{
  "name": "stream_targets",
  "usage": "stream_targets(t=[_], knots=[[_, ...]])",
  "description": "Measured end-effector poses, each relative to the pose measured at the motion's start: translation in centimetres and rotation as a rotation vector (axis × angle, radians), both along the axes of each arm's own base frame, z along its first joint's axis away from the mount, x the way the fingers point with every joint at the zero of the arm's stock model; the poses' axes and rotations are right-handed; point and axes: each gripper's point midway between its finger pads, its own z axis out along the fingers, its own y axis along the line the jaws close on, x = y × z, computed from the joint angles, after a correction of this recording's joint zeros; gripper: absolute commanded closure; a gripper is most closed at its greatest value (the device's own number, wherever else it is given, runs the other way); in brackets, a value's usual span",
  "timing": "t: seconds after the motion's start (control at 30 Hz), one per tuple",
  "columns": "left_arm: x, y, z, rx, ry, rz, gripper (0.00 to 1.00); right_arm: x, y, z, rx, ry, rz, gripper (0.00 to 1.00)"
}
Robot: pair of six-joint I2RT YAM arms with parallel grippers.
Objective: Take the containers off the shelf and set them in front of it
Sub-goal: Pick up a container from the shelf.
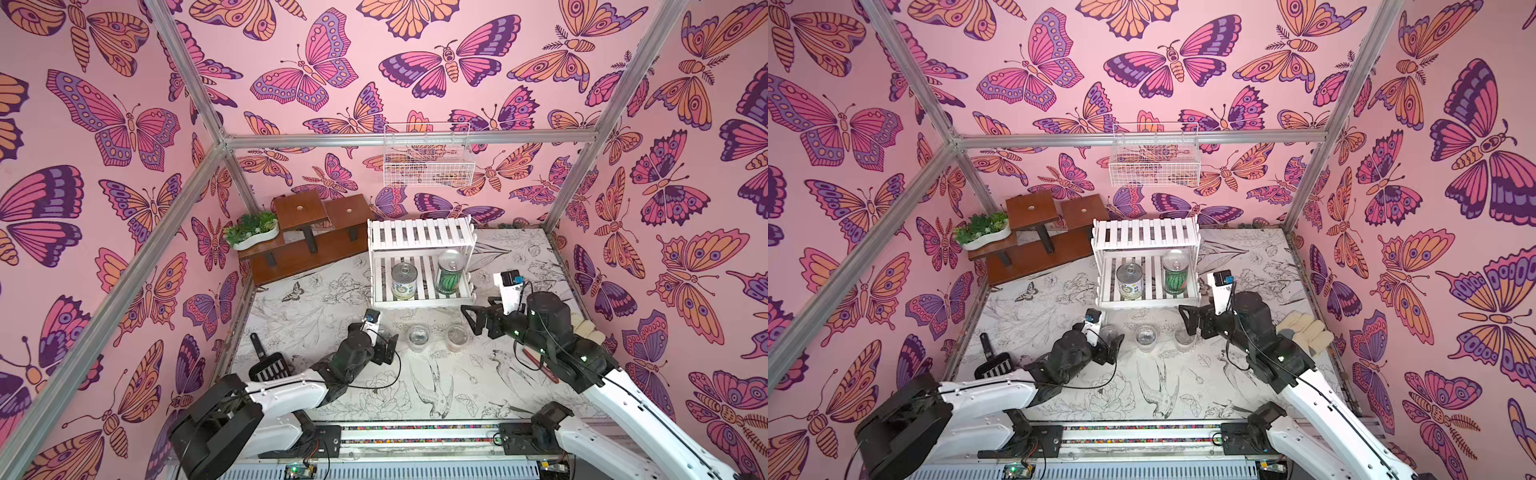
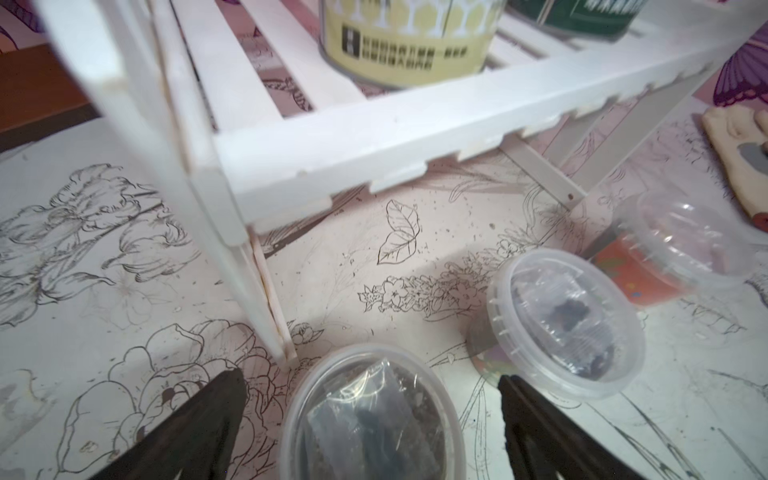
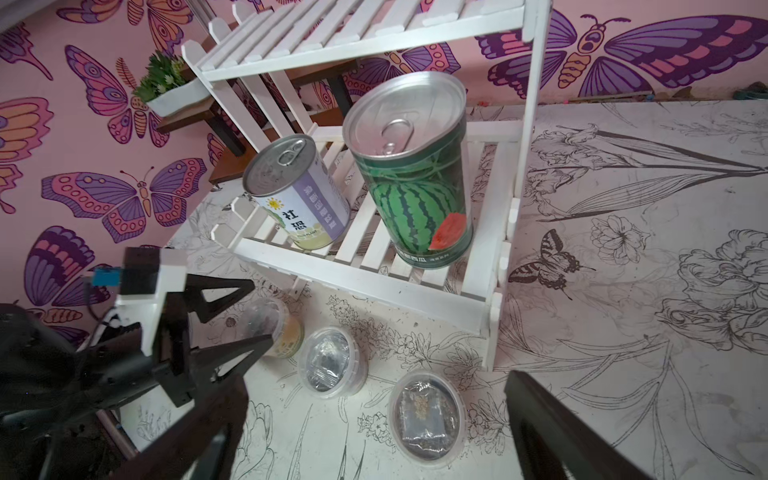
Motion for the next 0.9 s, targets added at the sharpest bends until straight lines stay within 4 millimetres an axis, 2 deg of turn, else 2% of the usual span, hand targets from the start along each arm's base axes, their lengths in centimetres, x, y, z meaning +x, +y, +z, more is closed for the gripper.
stream_targets(t=[0.2,0.37,0.57,0.9], knots=[[-0.6,0.5,1.6,-0.003,-0.02,-0.008,0.0,2.1,0.8,-1.6,-0.078,-0.004,-0.001,0.01],[-1.4,0.8,3.3,-0.007,-0.022,-0.031,0.0,4.2,1.9,-1.4,-0.12,-0.05,0.015,0.01],[-1.8,0.2,7.5,-0.05,-0.049,-0.069,0.0,6.6,3.1,-0.7,-0.152,-0.128,0.02,0.01],[-1.8,-0.5,12.2,-0.057,-0.042,-0.103,0.0,9.6,4.6,-0.5,-0.184,-0.194,0.015,0.01]])
